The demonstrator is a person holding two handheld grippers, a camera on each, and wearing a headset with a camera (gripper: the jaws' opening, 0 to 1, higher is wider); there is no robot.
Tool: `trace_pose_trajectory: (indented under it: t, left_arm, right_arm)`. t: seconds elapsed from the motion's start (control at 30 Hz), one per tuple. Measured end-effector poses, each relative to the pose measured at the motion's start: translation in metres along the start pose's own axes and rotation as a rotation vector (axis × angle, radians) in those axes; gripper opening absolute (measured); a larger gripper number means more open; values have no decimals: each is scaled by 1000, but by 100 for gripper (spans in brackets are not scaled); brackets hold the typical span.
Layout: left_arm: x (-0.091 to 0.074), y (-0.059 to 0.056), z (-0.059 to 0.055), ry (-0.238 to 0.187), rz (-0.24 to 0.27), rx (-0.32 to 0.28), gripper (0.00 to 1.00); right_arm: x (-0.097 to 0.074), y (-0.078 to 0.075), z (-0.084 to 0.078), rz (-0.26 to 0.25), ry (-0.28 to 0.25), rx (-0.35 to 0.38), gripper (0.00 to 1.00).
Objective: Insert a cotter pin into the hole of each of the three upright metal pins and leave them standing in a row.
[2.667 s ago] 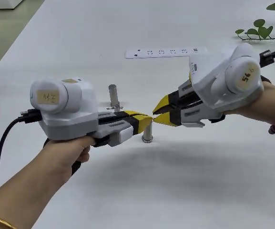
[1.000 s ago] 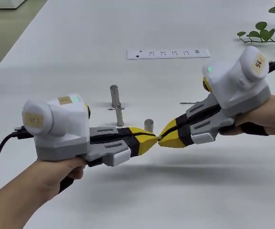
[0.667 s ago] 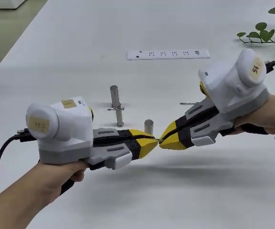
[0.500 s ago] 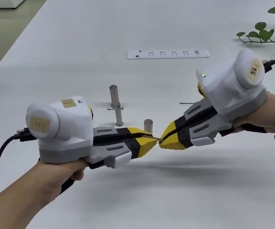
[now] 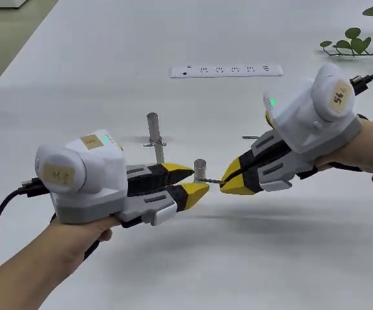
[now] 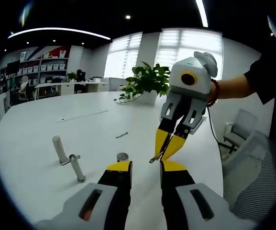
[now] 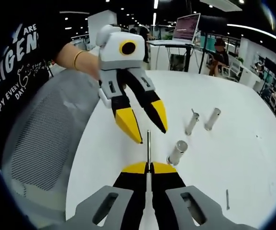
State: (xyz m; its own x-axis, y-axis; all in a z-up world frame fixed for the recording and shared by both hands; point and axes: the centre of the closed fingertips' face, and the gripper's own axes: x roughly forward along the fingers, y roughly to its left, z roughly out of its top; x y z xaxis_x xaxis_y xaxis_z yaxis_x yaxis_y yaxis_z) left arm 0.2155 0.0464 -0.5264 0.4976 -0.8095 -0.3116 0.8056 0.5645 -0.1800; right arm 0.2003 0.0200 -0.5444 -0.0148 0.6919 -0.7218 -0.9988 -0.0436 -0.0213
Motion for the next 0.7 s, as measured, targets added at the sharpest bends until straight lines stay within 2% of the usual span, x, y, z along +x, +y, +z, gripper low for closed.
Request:
trace_pose_trajectory:
  t: [0.1,0.4,0.7]
  left_arm:
    - [1,4,-1,-1,25,8,23]
    - [3,22,-9,16,144,48,28]
    - [12,32,-16,43,207,65,27]
  right_arm:
    - [0,-3,-3,-11,13,-2,0]
    - [-1,-17,-13,-51,60,-17,0]
    - [-1,-28,-23,-75,101,-31,0]
